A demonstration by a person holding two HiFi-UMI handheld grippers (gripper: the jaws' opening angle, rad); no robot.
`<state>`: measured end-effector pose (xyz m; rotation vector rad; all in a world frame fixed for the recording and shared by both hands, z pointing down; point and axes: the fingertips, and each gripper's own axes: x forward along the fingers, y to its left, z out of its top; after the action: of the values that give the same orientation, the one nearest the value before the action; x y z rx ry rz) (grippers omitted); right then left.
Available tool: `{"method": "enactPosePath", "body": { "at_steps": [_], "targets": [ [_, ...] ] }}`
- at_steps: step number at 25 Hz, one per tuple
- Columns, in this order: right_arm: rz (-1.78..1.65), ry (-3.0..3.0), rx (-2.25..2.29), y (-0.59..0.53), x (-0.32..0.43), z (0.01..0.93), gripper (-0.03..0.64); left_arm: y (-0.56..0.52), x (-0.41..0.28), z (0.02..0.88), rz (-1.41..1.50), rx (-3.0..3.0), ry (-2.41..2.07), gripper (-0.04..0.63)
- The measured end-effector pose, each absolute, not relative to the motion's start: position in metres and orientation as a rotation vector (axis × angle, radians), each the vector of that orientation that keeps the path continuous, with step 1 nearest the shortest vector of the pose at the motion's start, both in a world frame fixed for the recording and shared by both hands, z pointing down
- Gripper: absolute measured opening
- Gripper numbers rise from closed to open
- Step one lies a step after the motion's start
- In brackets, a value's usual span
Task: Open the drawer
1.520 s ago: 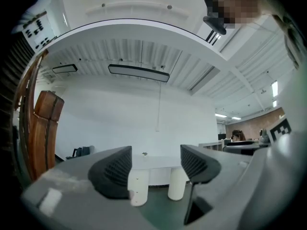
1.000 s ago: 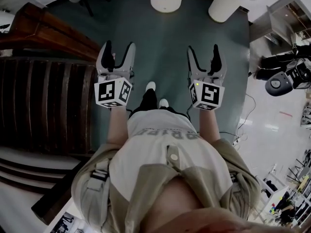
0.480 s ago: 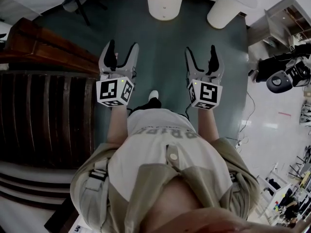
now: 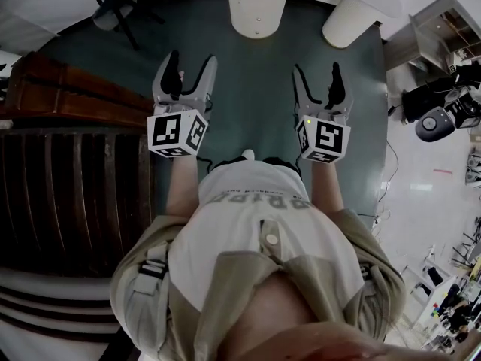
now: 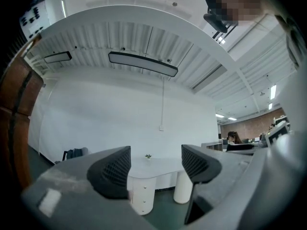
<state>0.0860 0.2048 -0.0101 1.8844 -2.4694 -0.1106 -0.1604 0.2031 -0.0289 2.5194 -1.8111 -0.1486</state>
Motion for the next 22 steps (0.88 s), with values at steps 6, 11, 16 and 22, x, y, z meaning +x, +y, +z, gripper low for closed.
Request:
{"method": "enactPosePath", "body": {
  "at_steps": [6, 11, 16, 22],
  "targets": [
    [-0.055, -2.435, 1.884, 0.173, 0.079, 0.007, 0.353, 0.171, -0.173, -0.007, -0.11, 2.485, -1.774, 0.333],
    [-0.03, -2.389, 1.868, 0.133, 0.086, 0.023, 0.353, 0.136, -0.169, 0.012, -0.08, 2.453, -1.761, 0.333],
    [-0.012, -2.393, 1.868, 0.086, 0.092, 0.036, 0.353, 0.098, -0.17, 0.021, -0.065, 2.443, -1.785, 0.333],
    [-0.02, -2.41, 1.847, 0.02, 0.097, 0.032, 0.353, 0.038, -0.167, 0.01, -0.082, 2.441, -1.82, 0.333]
  ]
}}
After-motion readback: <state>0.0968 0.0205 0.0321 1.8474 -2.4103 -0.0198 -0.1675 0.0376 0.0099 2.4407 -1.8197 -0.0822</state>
